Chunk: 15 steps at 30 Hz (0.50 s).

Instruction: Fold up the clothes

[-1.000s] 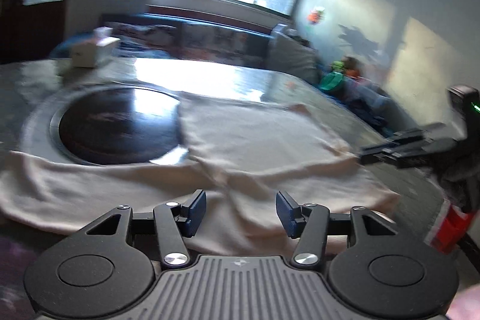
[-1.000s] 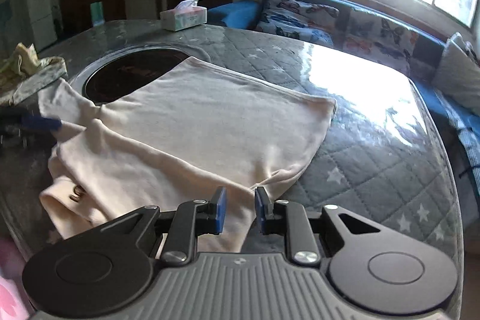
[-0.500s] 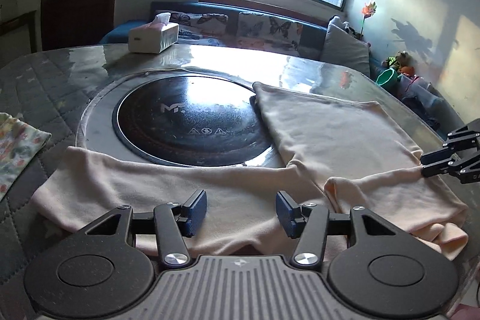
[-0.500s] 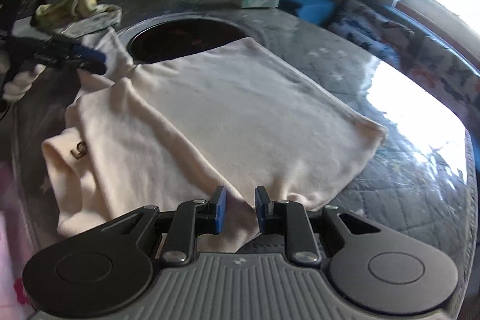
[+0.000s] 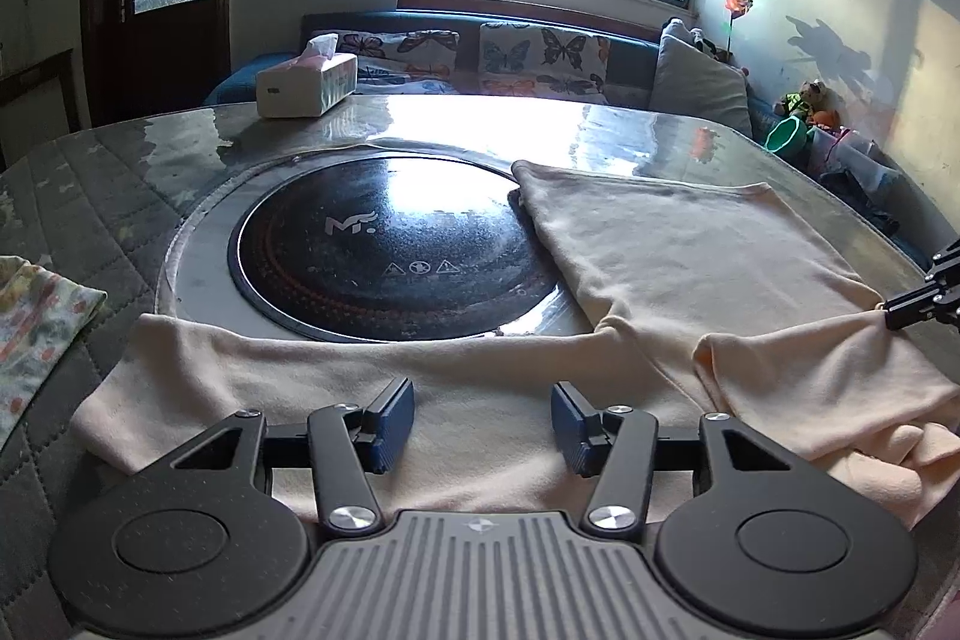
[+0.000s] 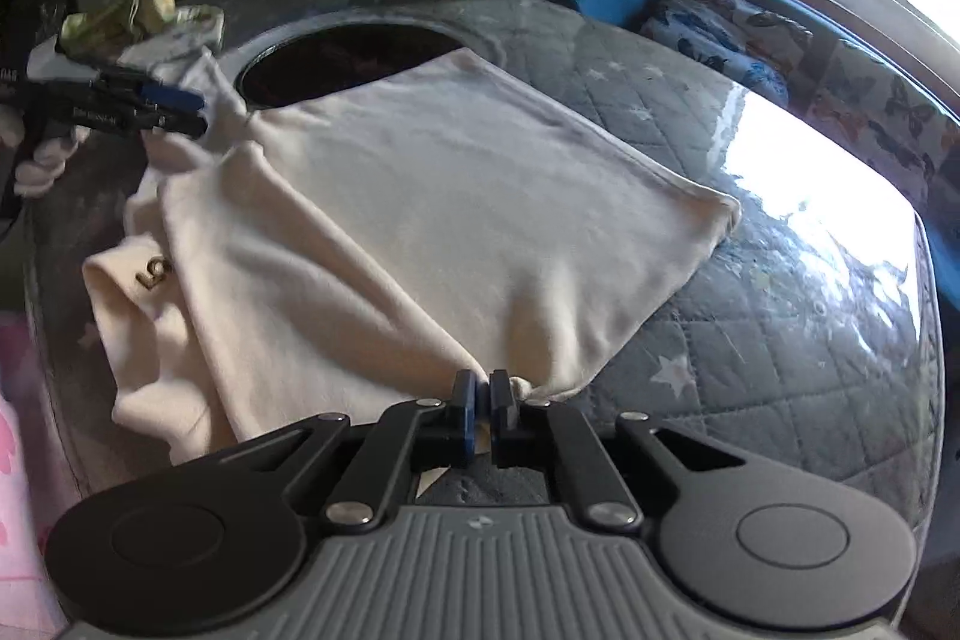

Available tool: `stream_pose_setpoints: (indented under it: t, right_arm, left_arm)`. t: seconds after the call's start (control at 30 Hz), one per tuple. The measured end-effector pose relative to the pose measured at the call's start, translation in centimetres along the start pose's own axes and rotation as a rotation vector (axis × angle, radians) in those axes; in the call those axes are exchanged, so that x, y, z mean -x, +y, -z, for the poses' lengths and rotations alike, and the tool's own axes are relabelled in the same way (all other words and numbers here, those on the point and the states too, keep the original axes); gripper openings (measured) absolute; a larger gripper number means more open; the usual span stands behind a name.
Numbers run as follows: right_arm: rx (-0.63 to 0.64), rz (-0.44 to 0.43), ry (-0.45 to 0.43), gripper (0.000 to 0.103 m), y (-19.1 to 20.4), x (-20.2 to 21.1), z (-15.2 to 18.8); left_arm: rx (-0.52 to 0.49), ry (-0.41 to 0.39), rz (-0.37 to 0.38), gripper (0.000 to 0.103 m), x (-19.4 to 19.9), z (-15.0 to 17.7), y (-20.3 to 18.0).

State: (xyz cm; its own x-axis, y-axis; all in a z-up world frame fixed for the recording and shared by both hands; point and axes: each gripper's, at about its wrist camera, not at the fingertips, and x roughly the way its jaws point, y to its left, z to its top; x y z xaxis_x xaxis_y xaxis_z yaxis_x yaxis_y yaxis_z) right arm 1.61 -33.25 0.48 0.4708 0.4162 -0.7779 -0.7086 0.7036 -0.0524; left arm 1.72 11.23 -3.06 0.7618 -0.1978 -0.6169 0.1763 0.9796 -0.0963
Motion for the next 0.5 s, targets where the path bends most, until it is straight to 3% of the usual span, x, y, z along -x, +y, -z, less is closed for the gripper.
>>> stream_pose_setpoints:
  t: [0.2, 0.37, 0.5]
  right_arm:
    - [-0.023, 0.02, -0.07, 0.009, 0.9, 1.2, -0.3]
    - [-0.025, -0.007, -0.081, 0.016, 2.9, 2.3, 0.0]
    - [-0.038, -0.028, -0.086, 0.016, 4.9, 2.4, 0.9]
  left_arm:
    - [-0.013, -0.006, 0.011, 0.053, 0.7, -0.9, -0.9]
    - [-0.043, -0.056, 0.139, 0.049, 2.4, -1.3, -4.3]
    - [-0.063, -0.064, 0.259, 0.038, 2.8, -1.0, -7.1]
